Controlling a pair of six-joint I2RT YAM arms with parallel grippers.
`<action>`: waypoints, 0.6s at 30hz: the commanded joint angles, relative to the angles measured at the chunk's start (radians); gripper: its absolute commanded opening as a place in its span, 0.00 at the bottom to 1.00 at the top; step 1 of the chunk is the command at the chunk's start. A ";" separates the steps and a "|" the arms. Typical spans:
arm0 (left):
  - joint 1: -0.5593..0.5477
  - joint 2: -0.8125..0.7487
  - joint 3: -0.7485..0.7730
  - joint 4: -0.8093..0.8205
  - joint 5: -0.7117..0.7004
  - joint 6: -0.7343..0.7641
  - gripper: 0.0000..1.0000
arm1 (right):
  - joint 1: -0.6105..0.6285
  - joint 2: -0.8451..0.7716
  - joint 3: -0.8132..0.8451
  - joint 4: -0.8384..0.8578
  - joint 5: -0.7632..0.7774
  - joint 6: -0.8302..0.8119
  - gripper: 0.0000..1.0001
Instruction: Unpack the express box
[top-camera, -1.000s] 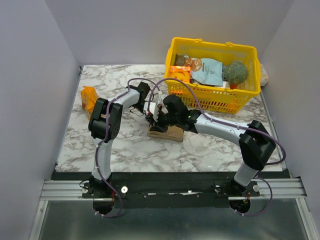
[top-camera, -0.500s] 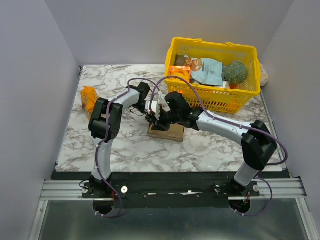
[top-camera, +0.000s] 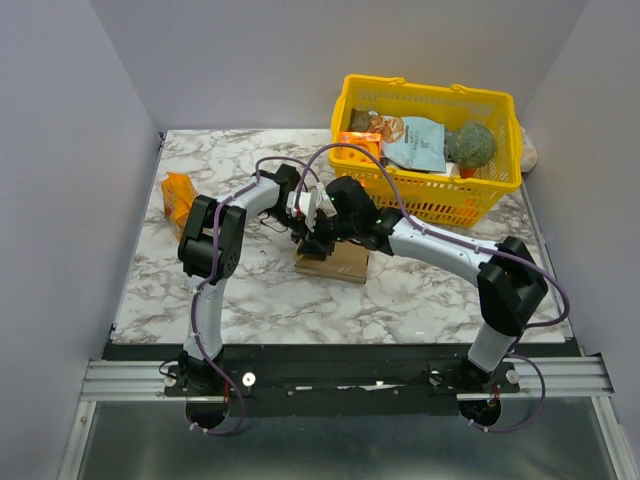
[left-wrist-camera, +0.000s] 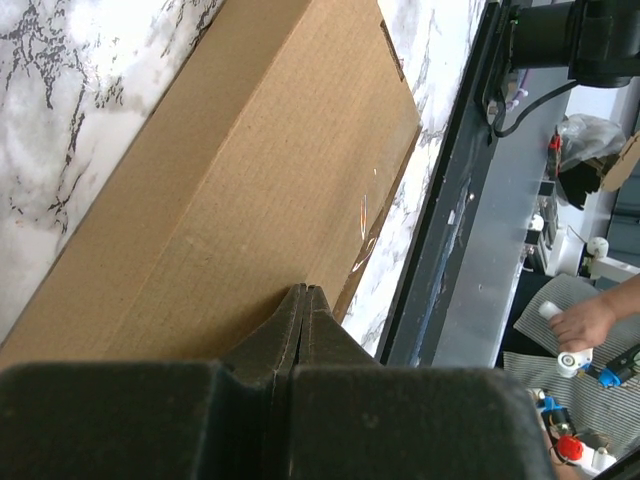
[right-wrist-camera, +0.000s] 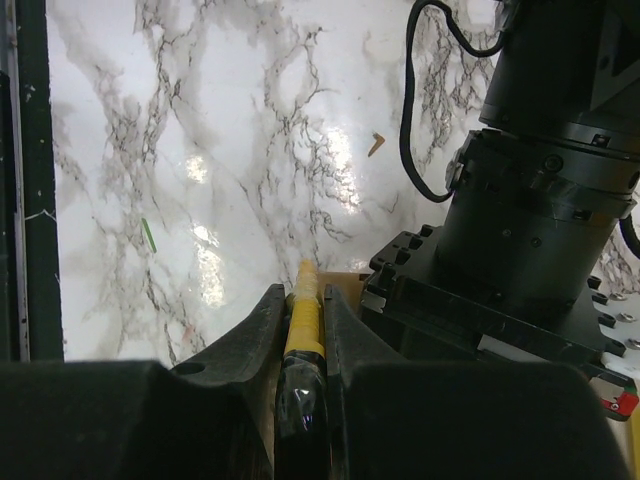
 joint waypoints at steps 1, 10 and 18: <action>-0.001 0.041 -0.028 0.032 -0.140 0.024 0.00 | -0.002 0.024 0.032 0.012 0.026 0.066 0.01; -0.001 0.045 -0.024 0.041 -0.146 0.011 0.00 | -0.002 0.031 0.017 0.015 0.048 0.106 0.00; -0.001 0.051 -0.017 0.042 -0.147 0.007 0.00 | -0.001 0.045 0.014 0.017 0.069 0.122 0.01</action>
